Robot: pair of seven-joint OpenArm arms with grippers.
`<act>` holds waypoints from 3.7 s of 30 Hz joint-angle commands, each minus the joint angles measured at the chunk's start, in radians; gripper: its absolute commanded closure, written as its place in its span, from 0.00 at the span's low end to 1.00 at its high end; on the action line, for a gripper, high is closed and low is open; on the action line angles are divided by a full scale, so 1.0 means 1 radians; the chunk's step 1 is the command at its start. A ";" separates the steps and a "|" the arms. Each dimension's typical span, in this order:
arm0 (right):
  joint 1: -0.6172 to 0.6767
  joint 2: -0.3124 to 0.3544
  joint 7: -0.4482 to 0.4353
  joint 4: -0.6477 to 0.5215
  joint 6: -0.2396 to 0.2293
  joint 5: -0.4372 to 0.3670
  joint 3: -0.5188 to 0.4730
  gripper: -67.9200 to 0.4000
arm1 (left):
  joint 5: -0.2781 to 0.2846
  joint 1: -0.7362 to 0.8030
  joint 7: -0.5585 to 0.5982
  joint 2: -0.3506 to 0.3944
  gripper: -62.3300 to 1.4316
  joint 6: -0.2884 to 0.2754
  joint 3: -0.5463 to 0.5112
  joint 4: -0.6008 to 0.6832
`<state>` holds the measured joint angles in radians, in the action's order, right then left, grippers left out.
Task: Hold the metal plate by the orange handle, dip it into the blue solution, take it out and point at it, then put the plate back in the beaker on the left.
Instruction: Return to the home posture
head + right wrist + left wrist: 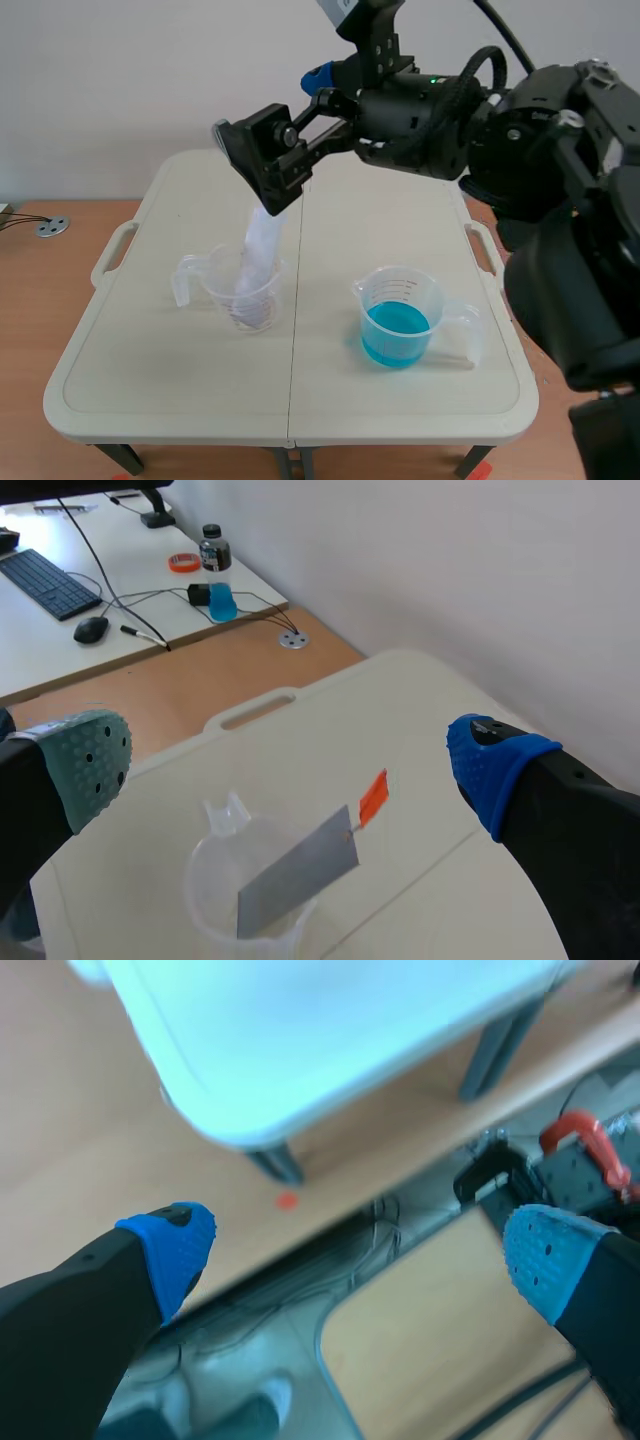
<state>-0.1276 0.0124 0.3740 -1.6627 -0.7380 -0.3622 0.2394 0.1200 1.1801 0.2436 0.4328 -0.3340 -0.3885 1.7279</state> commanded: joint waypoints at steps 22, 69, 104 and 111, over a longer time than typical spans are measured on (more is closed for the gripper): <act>0.481 0.248 0.039 -0.296 -0.008 -0.283 -0.319 0.02 | -0.008 -0.319 0.131 0.047 0.00 -0.081 0.062 0.009; 0.532 0.267 0.032 -0.296 -0.008 -0.289 -0.351 0.02 | 0.010 -0.468 0.179 0.103 0.00 -0.081 0.198 0.167; 0.532 0.267 0.032 -0.296 -0.008 -0.289 -0.351 0.02 | 0.010 -0.468 0.179 0.103 0.00 -0.081 0.198 0.167; 0.532 0.267 0.032 -0.296 -0.008 -0.289 -0.351 0.02 | 0.010 -0.468 0.179 0.103 0.00 -0.081 0.198 0.167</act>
<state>0.4137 0.2745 0.4179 -1.9480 -0.7376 -0.6437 -0.1101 0.1165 0.7040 0.4084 0.5373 -0.4171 -0.1917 1.8874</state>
